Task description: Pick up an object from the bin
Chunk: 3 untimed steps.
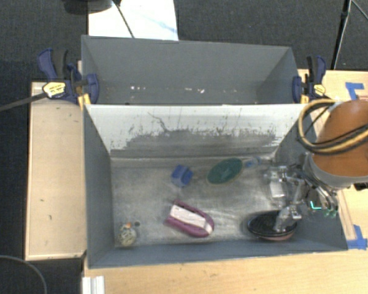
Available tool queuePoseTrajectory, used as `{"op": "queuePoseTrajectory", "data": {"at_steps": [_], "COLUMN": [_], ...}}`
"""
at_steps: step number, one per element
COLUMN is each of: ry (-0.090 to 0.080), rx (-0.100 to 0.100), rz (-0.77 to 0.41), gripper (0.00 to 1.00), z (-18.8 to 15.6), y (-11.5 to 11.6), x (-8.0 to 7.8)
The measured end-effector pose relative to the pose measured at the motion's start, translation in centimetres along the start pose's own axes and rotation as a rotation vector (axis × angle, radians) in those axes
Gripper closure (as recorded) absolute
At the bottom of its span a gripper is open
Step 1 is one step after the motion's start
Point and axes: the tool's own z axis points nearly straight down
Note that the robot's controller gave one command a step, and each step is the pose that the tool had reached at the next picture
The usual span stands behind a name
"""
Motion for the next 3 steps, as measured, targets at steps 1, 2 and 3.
{"op": "queuePoseTrajectory", "data": {"at_steps": [1,2,3], "ry": [-0.013,-0.005,-0.013], "rx": [0.002,0.001,0.004], "rz": [-0.328,-0.332,-0.399], "gripper": [0.00,1.00,1.00], "z": [7.1,7.3,-2.9], "y": [0.8,0.8,1.8], "x": [-0.4,-0.2,-0.3]}}
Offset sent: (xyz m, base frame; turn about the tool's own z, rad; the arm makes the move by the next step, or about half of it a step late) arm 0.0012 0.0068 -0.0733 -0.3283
